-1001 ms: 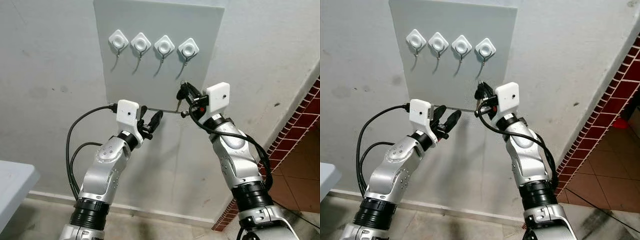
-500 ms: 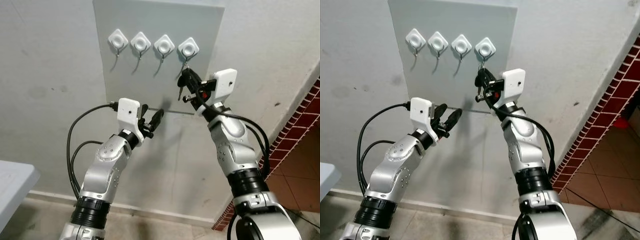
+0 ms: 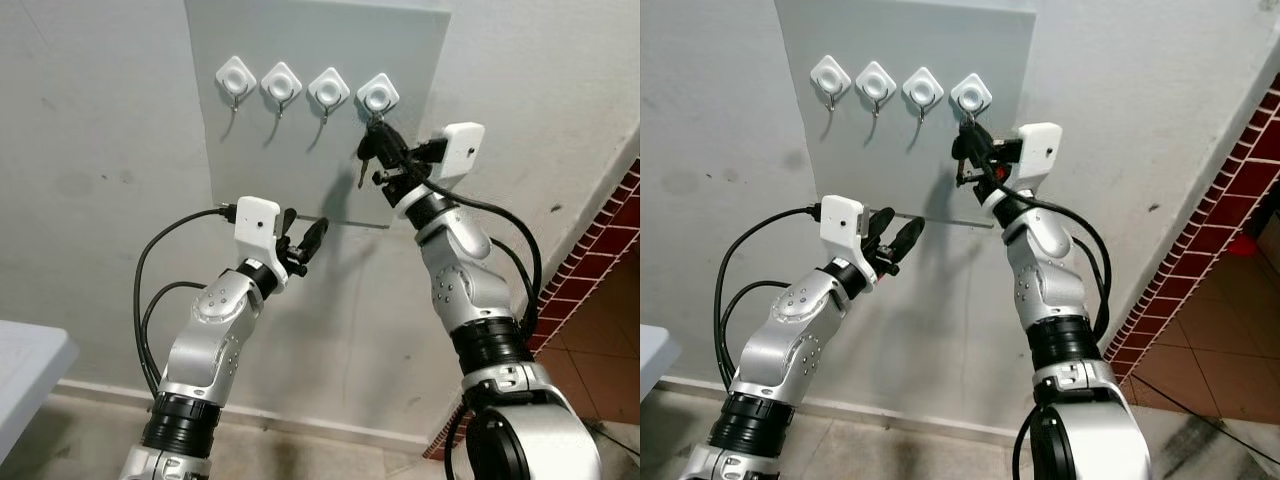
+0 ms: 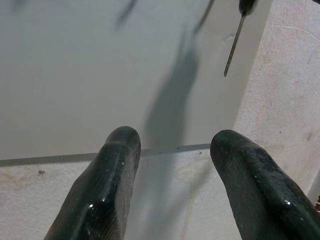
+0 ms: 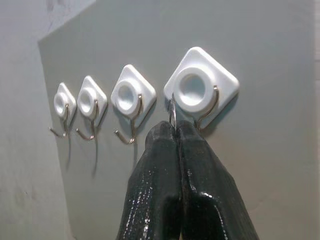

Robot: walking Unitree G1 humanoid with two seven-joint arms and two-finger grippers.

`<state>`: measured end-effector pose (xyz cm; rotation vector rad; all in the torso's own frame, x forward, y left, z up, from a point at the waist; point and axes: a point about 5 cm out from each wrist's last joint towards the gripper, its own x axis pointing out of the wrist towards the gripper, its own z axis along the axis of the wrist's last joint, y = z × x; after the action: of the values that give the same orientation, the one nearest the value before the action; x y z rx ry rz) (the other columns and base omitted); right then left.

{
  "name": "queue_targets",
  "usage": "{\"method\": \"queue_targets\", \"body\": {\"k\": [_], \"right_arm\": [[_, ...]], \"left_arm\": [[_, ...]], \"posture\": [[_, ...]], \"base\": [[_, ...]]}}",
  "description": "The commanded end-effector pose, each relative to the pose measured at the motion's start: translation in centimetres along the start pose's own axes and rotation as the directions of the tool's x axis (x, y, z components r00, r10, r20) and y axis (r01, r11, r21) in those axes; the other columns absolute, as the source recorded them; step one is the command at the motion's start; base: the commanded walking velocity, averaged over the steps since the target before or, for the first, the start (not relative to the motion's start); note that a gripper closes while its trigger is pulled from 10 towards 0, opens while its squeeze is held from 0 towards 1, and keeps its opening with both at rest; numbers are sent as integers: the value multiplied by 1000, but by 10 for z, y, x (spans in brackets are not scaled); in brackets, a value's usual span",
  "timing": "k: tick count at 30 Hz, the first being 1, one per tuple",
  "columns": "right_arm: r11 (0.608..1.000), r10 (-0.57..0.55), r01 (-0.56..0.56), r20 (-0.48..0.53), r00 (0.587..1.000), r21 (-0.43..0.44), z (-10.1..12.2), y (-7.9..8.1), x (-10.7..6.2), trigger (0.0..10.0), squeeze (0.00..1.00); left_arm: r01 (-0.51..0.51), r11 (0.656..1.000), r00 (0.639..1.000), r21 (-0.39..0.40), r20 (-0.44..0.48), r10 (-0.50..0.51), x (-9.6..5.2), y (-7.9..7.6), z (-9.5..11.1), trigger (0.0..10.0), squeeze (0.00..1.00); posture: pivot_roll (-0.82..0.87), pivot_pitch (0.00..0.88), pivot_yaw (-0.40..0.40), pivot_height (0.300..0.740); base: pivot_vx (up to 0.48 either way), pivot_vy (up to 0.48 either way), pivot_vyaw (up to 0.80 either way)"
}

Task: Hang keys on a hook

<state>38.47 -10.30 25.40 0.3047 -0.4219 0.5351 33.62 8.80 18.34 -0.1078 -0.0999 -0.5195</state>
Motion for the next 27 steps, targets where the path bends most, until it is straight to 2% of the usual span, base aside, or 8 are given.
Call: {"method": "queue_targets", "body": {"k": [1,15,20,27], "right_arm": [[1000,2,-3,14,1000,25,6,0,6,10000,0],[978,-21,21,2,1000,209,3,-4,11,10000,0],[970,-25,26,-7,1000,240,2,-5,10,10000,0],[941,-39,41,-14,999,336,-2,-6,8,10000,0]], "left_arm": [[20,1000,1000,11,12,-20,3,-4,5,10000,0],[12,1000,1000,7,19,-12,2,-2,7,10000,0],[12,1000,1000,4,21,-12,2,-3,8,10000,0],[8,1000,1000,-2,23,-8,2,-3,8,10000,0]], "posture": [[33,0,-53,740],[40,0,-56,740],[40,0,-57,740],[42,0,-59,740]], "base": [[0,0,0],[0,0,0],[0,0,0],[0,0,0]]}}
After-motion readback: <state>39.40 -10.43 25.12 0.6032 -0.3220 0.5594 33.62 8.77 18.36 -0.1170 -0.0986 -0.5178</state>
